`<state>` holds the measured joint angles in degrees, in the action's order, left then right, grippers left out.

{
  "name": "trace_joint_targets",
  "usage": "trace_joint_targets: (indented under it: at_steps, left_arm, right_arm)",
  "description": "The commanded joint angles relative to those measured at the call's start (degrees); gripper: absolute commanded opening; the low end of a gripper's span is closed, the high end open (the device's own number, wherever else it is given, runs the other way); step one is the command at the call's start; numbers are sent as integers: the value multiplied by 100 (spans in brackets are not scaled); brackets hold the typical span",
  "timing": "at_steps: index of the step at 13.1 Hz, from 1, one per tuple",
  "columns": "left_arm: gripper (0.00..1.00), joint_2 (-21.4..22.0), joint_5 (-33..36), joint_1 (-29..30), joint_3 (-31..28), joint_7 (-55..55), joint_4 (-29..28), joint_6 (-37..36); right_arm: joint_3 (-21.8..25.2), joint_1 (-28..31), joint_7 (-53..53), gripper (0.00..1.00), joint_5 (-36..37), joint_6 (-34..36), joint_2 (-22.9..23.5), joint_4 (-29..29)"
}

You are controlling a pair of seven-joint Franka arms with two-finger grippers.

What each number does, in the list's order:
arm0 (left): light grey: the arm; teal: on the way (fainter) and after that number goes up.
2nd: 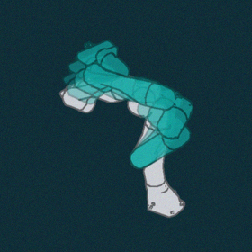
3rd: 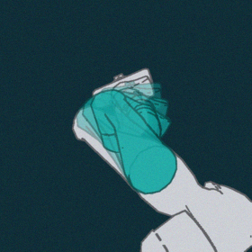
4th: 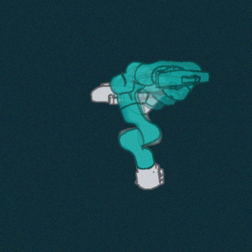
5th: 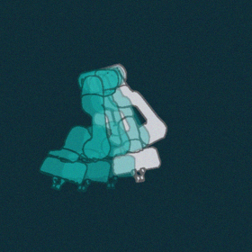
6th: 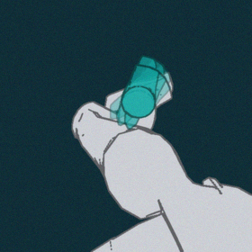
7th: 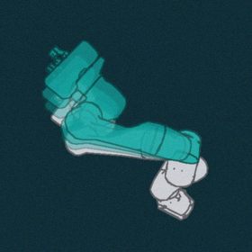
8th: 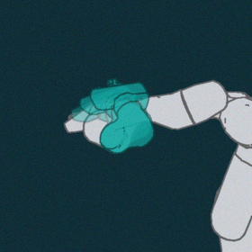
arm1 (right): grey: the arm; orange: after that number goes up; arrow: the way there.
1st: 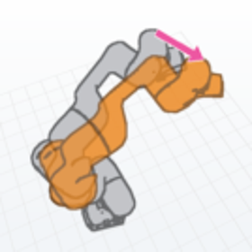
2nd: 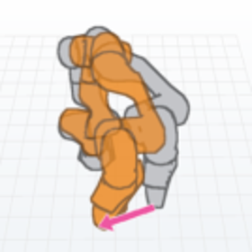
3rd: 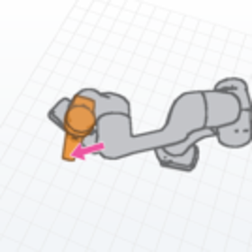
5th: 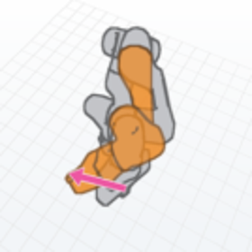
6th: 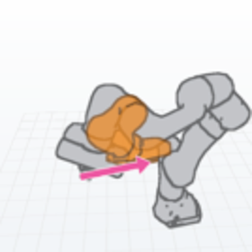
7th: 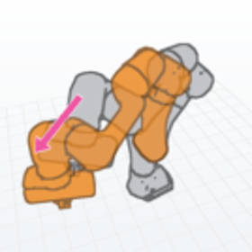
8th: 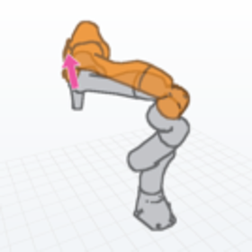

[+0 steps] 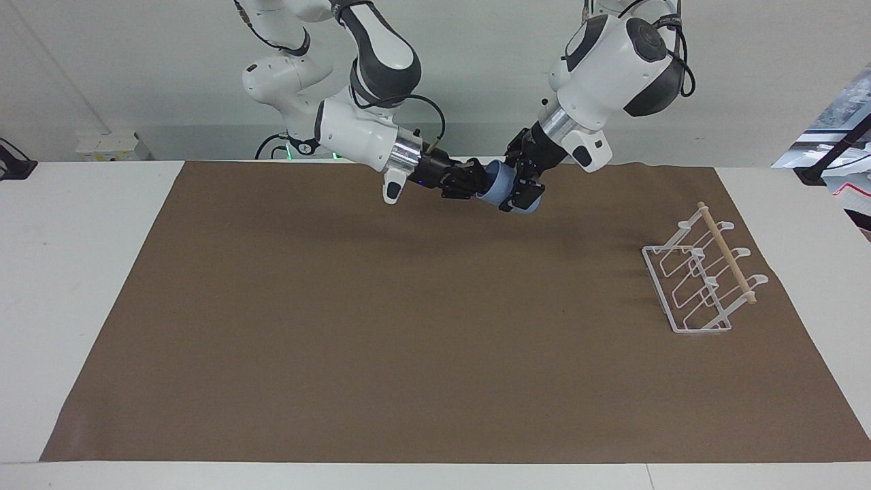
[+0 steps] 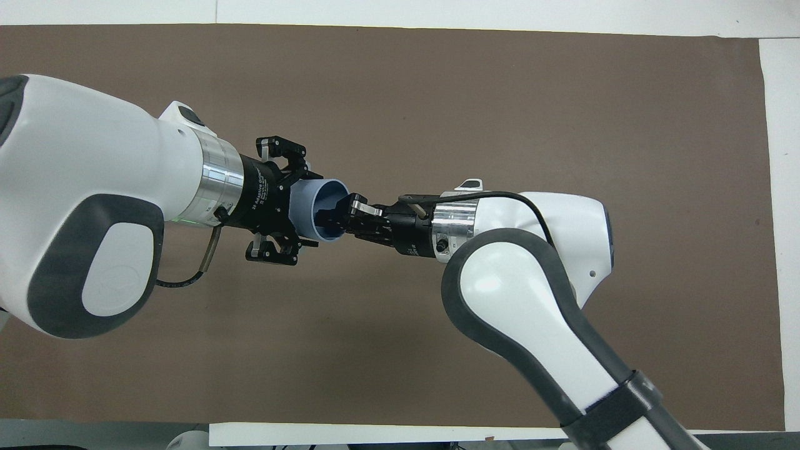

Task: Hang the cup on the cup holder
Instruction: 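Grasp the cup with the left gripper while the right gripper releases it, then move the cup to the rack peg while the right gripper withdraws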

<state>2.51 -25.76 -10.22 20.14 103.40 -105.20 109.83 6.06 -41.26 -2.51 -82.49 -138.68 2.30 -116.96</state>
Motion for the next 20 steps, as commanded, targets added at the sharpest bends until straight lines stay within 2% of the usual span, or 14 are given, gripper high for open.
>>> trace_joint_targets:
  at_steps: [1,3,4,5,6,9,10,11,12,14,15,17,19,20]
  left_arm:
    - [0,144,-105,29,43,57,-159,144]
    - [0,100,79,55,16,118,-1,13]
    - [0,91,454,99,25,127,17,-118]
    - [0,74,832,116,16,154,9,-189]
    - [0,65,1097,151,-10,162,9,-268]
    - [0,48,2254,371,-19,154,-44,-278]
    - [0,-57,3069,328,-2,154,-35,-408]
    - [0,-293,3851,240,-1,162,17,-862]
    - [0,-478,4607,109,16,171,9,-1171]
    - [0,-961,6119,-41,25,189,0,-1873]
    - [0,-1207,7049,-146,34,380,-44,-2330]
    - [0,-1655,8423,-182,43,1125,-35,-2860]
    - [0,-2218,9777,-156,51,1777,-26,-3438]
    - [0,-2403,10192,-121,51,1875,-61,-3659]
  right_arm:
    - [27,-102,40,1,-144,-133,25,59]
    - [27,-93,40,2,-144,-133,25,68]
    - [27,-93,40,9,-144,-133,25,77]
    - [36,-85,75,47,-136,-142,25,77]
    - [36,-76,110,98,-136,-229,-10,68]
    - [80,256,110,100,92,-257,-291,68]
    - [80,467,102,100,415,-230,-414,34]
    - [80,791,102,100,931,-169,-554,-19]
    - [80,1160,102,100,1572,75,-625,-46]
    - [88,2169,67,100,3241,1023,-643,50]
    - [80,2601,40,100,3918,1375,-643,138]
    - [88,3340,31,100,5245,1904,-643,191]
    - [80,3851,-12,100,6800,2386,-643,418]
    - [88,3949,-4,100,7312,2885,-635,672]
